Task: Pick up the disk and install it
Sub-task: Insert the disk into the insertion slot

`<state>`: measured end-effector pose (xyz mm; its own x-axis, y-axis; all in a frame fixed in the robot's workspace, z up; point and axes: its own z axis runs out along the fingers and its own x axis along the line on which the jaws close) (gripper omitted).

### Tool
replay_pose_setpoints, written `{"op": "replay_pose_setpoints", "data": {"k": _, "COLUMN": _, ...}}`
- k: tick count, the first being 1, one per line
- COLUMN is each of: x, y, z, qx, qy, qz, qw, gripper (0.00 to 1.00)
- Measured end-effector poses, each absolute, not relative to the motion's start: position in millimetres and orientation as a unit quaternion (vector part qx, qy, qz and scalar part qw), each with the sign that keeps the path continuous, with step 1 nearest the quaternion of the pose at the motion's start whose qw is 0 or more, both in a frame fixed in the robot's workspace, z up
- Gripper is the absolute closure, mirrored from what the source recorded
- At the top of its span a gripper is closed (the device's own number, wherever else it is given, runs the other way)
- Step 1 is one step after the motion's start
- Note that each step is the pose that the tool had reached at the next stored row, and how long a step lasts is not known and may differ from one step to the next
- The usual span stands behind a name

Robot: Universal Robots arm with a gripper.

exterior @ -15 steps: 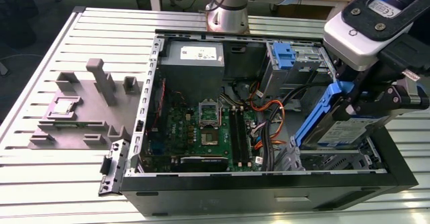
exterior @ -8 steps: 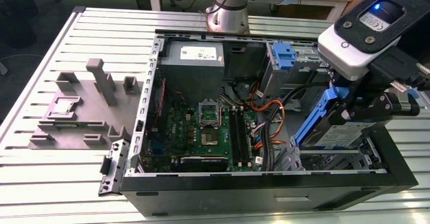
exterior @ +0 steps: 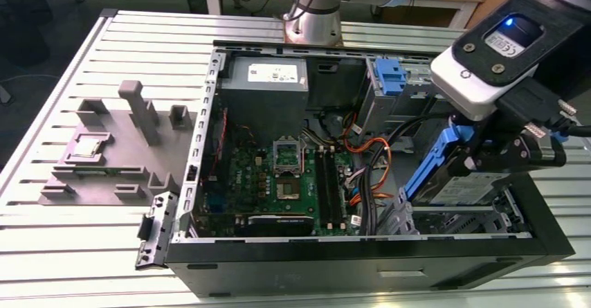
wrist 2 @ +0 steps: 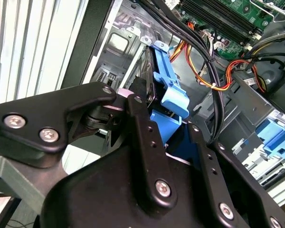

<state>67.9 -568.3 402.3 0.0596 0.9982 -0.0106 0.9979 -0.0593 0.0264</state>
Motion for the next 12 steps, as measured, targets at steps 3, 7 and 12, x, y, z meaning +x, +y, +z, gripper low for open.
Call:
{"op": "replay_pose_setpoints", "data": {"k": 3, "x": 68.0, "y": -568.3, "z": 399.0, "qx": 0.728, "qy": 0.686, "qz": 0.005, "qw": 0.013, "gripper": 0.63}}
{"op": "replay_pose_setpoints", "data": {"k": 7, "x": 67.9, "y": -568.3, "z": 395.4, "qx": 0.728, "qy": 0.686, "qz": 0.005, "qw": 0.013, "gripper": 0.63}}
{"op": "replay_pose_setpoints", "data": {"k": 12, "x": 68.0, "y": -568.3, "z": 392.1, "qx": 0.728, "qy": 0.686, "qz": 0.005, "qw": 0.013, "gripper": 0.63}}
